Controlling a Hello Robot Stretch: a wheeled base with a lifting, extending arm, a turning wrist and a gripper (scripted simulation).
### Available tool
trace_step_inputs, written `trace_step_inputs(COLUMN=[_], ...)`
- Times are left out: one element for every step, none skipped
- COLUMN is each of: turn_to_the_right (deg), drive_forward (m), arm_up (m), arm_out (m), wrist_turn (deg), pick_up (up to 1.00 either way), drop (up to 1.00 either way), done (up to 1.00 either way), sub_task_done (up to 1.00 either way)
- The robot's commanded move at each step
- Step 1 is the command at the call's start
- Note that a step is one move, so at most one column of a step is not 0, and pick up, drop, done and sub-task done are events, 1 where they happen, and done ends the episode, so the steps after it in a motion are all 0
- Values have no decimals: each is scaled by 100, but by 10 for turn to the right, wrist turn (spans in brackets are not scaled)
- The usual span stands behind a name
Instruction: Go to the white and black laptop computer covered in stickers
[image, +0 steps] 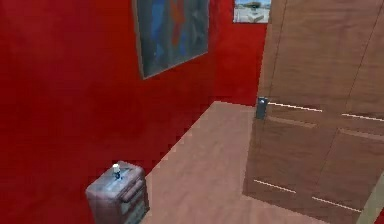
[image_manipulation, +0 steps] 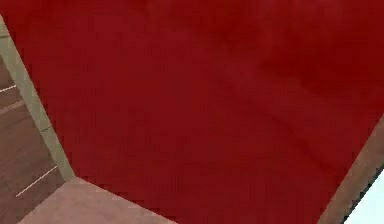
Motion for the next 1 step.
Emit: trace_step_inputs(turn_to_the_right=[0], drive_forward=[100], arm_up=[0], arm_out=[0], wrist_turn=[0], pick_up=[0], drop=[0], done=[0], sub_task_done=[0])
